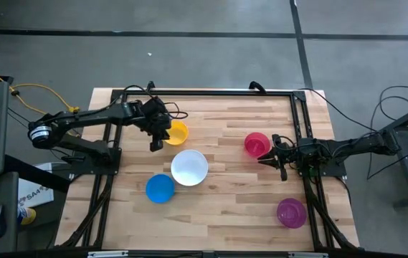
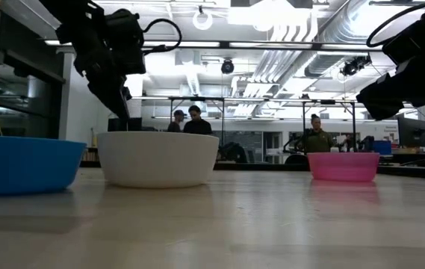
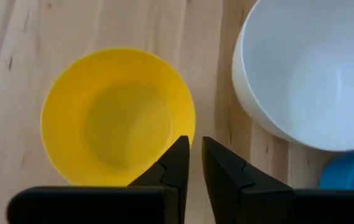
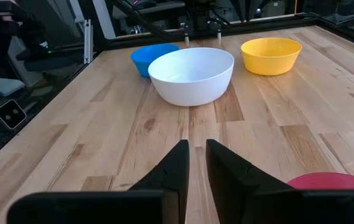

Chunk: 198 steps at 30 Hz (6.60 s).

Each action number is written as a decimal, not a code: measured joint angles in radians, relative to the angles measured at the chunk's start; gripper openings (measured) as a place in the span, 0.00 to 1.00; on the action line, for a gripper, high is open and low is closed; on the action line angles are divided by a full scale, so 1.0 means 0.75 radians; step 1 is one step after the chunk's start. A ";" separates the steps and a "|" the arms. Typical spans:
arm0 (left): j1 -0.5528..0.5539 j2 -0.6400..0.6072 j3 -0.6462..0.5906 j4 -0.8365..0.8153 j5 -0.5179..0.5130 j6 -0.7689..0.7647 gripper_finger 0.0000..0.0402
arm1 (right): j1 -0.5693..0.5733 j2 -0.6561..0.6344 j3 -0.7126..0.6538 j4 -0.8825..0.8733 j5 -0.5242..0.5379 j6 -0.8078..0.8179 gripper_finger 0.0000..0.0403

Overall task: Nest bowls inside each other
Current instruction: Stack the yellow bowl on top of the white bowl on the table

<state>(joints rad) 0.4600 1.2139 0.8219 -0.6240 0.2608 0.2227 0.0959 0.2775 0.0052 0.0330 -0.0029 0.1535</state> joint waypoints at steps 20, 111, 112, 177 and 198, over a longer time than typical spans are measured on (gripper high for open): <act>0.006 0.108 0.001 -0.128 0.023 0.201 0.11 | 0.000 0.000 0.000 0.000 0.000 0.000 0.12; -0.066 0.315 -0.001 -0.062 -0.164 0.433 0.11 | 0.000 0.000 0.000 0.000 0.000 0.000 0.12; -0.066 0.315 -0.001 -0.062 -0.166 0.431 0.11 | 0.001 0.000 0.000 0.000 0.000 0.000 0.12; -0.319 0.318 0.444 -0.248 -0.534 0.224 0.00 | 0.000 0.000 0.000 0.000 0.000 0.000 0.12; -0.674 0.316 0.535 -0.324 -0.657 -0.067 0.00 | 0.000 0.000 0.000 0.000 0.000 0.000 0.12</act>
<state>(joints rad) -0.0455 1.4506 1.2228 -0.8667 -0.2317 0.1725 0.0959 0.2777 0.0053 0.0330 -0.0029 0.1533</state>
